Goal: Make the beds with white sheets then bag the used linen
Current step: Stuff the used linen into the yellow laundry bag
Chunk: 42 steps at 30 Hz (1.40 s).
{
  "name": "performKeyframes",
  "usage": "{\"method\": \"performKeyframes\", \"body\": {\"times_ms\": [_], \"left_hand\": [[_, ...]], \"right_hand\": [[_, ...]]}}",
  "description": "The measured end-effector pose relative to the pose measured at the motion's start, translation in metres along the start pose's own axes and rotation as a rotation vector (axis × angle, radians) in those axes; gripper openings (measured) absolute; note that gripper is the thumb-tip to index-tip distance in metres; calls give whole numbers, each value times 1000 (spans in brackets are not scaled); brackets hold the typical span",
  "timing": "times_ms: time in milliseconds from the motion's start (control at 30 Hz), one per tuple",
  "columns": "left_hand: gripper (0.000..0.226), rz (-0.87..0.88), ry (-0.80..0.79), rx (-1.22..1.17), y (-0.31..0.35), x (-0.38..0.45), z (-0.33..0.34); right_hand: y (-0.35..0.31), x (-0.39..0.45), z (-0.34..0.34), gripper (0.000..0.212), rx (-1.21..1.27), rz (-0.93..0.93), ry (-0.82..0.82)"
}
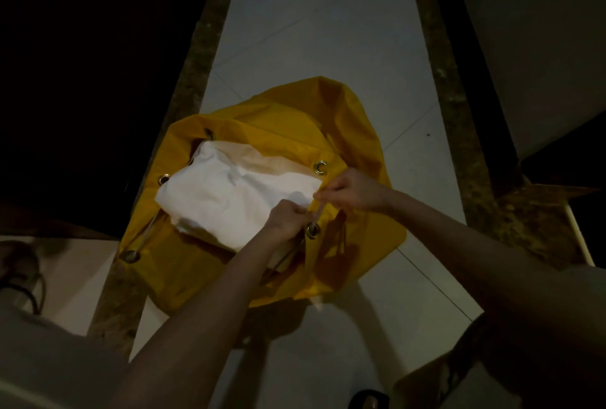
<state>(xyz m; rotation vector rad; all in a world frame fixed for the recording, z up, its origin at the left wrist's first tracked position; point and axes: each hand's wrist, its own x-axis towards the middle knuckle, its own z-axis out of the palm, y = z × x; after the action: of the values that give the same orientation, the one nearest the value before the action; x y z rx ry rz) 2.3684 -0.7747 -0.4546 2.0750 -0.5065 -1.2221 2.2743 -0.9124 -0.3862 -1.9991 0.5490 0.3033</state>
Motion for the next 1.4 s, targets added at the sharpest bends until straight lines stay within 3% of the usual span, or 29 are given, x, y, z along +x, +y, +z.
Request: {"method": "performKeyframes", "body": {"times_ms": [133,333,433,533,667,767,900,1067,1267,1333,1400], "left_hand": [[20,85,-26,75,2,-6,-2],[41,56,16,69,0,-10,-1],[45,38,-20,93,7,-15,-2],[42,43,-79,56,4,-21,-11],[28,13,37,-223,-5,-23,-44],[31,-25,87,-233,-10,-28,-83],[32,-106,159,-242,-28,-32,-142],[33,-197,303,-376,-48,-28,-200],[27,-174,397,-469,-53,-2,-220],[29,-125,422,-497,-51,12,-222],[30,-83,409,-525,-47,24,-222]], "right_hand": [[-39,1,-27,39,65,18,152],[-65,6,-77,38,273,-28,587],[-55,17,-80,40,252,23,691],[-50,28,-62,38,62,76,608],[-57,46,-42,37,-195,50,468],[-54,59,-30,42,-431,94,340],[-40,74,-15,30,-696,153,285],[-61,115,4,36,-721,43,288],[-102,179,49,66,-863,-78,225],[-107,199,57,60,-871,-59,225],[-106,213,58,38,-750,-94,250]]}}
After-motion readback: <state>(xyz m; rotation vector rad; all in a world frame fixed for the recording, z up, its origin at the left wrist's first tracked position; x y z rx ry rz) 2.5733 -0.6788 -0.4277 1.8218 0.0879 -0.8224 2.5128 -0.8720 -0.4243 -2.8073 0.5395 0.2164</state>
